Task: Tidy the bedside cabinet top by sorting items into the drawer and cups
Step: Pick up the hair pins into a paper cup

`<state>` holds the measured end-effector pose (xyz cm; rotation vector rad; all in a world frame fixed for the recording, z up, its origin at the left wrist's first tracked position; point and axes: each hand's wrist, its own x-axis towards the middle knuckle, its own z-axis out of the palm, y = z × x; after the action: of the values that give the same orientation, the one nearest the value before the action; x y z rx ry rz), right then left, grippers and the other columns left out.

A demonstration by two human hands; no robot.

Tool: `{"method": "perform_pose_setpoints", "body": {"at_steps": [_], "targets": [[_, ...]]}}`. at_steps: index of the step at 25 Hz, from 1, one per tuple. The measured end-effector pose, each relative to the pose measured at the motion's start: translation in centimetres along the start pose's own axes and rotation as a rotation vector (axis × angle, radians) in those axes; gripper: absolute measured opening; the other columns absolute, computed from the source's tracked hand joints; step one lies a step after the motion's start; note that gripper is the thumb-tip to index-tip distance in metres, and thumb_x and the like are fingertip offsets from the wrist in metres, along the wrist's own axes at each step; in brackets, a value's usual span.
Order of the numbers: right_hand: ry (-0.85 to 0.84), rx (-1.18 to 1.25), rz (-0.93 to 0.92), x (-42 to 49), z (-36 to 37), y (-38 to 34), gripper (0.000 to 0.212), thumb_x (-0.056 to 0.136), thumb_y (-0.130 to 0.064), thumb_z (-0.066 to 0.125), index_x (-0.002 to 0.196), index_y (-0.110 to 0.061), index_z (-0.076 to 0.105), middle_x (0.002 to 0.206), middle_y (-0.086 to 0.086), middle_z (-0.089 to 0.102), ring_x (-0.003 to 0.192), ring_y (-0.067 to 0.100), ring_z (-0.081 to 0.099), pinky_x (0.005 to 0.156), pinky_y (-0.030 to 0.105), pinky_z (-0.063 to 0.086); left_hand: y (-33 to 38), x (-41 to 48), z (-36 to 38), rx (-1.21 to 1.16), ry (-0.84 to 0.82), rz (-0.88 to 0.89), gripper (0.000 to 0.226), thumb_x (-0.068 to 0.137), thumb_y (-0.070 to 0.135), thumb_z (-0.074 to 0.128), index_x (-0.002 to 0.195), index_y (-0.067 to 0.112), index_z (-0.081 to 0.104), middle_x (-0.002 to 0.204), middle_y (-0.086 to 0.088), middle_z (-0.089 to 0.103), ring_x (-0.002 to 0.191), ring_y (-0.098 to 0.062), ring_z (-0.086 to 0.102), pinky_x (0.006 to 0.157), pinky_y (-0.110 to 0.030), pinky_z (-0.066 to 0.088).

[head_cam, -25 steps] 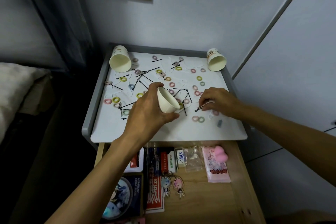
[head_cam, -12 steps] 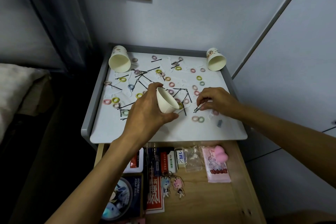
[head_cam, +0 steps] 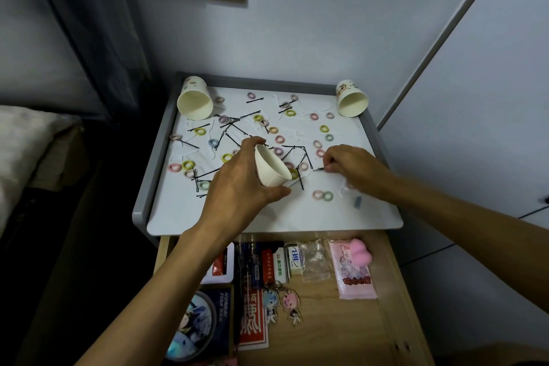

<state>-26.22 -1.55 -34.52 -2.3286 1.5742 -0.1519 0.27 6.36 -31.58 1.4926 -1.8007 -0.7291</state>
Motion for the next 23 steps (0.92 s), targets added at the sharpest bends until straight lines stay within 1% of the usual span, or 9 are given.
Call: {"method": "perform_pose_setpoints", "body": {"at_steps": [2,4,8,10,13,16,18,20,23], "targets": [[0.165,0.207,-0.001,0.2,-1.6,-1.9,0.006,0.095,-0.013,0.058,0.091,-0.018,0.061,0.091,0.001,0.068,0.077,0.009,0.061,0.066,0.018,0.045,-0.1,0.0,0.0,-0.004,0.000,-0.004,0.078,0.067,0.039,0.085,0.130,0.029,0.040,0.110,0.010,0.056,0.094,-0.015,0.053,0.073,-0.030,0.045],[0.235,0.328,-0.115,0.7,-3.5,-4.6,0.004,0.089,-0.009,0.067,0.089,-0.013,0.070,0.085,-0.001,0.072,0.076,0.008,0.065,0.068,0.020,0.050,-0.2,0.1,0.0,0.002,0.002,-0.011,0.079,0.067,0.039,0.085,0.130,0.029,0.039,0.112,0.008,0.058,0.095,-0.015,0.054,0.073,-0.031,0.045],[0.046,0.248,-0.343,1.5,-4.5,-10.2,0.009,0.083,-0.013,0.074,0.091,-0.014,0.076,0.082,-0.011,0.071,0.078,0.002,0.065,0.072,0.017,0.049,-0.2,0.2,0.2,0.003,-0.002,-0.012,0.080,0.066,0.038,0.086,0.130,0.028,0.040,0.112,0.006,0.062,0.095,-0.019,0.058,0.072,-0.034,0.047],[0.037,0.257,-0.394,1.5,-4.0,-11.1,0.010,0.084,-0.013,0.073,0.093,-0.013,0.076,0.084,-0.011,0.070,0.077,0.000,0.064,0.072,0.016,0.047,-0.1,0.2,0.3,-0.010,0.009,-0.006,0.080,0.065,0.037,0.086,0.130,0.027,0.040,0.111,0.005,0.063,0.095,-0.020,0.061,0.074,-0.036,0.050],[0.207,0.433,-0.141,1.1,-3.1,-9.7,0.008,0.088,-0.013,0.068,0.093,-0.010,0.073,0.080,-0.004,0.070,0.067,0.003,0.063,0.066,0.022,0.051,-0.3,0.2,0.0,0.000,0.043,-0.004,0.082,0.064,0.037,0.087,0.131,0.027,0.040,0.115,0.004,0.062,0.098,-0.019,0.058,0.074,-0.033,0.048],[0.179,0.202,0.175,0.8,-0.4,-7.2,0.015,0.085,-0.024,0.073,0.091,-0.010,0.073,0.077,-0.001,0.069,0.064,0.006,0.061,0.067,0.032,0.055,-0.7,0.2,-0.4,0.003,0.063,-0.016,0.083,0.065,0.036,0.087,0.132,0.026,0.040,0.117,0.003,0.061,0.095,-0.015,0.053,0.072,-0.029,0.043],[0.143,0.110,0.250,0.7,1.3,-6.7,0.020,0.083,-0.033,0.075,0.085,-0.014,0.073,0.075,-0.001,0.070,0.067,0.011,0.064,0.068,0.034,0.056,-0.7,0.2,-0.5,-0.001,0.069,-0.014,0.083,0.065,0.035,0.087,0.132,0.026,0.039,0.115,0.004,0.060,0.093,-0.013,0.050,0.072,-0.028,0.042],[0.162,0.100,0.282,1.0,2.1,-7.1,0.026,0.084,-0.039,0.071,0.078,-0.013,0.071,0.068,0.002,0.069,0.064,0.014,0.065,0.059,0.030,0.053,-0.7,0.2,-0.6,-0.002,0.071,-0.013,0.083,0.065,0.034,0.087,0.132,0.025,0.040,0.113,0.006,0.059,0.093,-0.012,0.049,0.072,-0.027,0.041],[0.174,0.081,0.337,1.4,2.5,-7.3,0.024,0.085,-0.026,0.067,0.072,-0.006,0.070,0.064,0.010,0.069,0.058,0.018,0.066,0.050,0.024,0.046,-0.6,0.3,-0.6,-0.005,0.066,-0.014,0.082,0.066,0.035,0.087,0.132,0.025,0.040,0.110,0.007,0.057,0.092,-0.012,0.049,0.071,-0.027,0.040]]}}
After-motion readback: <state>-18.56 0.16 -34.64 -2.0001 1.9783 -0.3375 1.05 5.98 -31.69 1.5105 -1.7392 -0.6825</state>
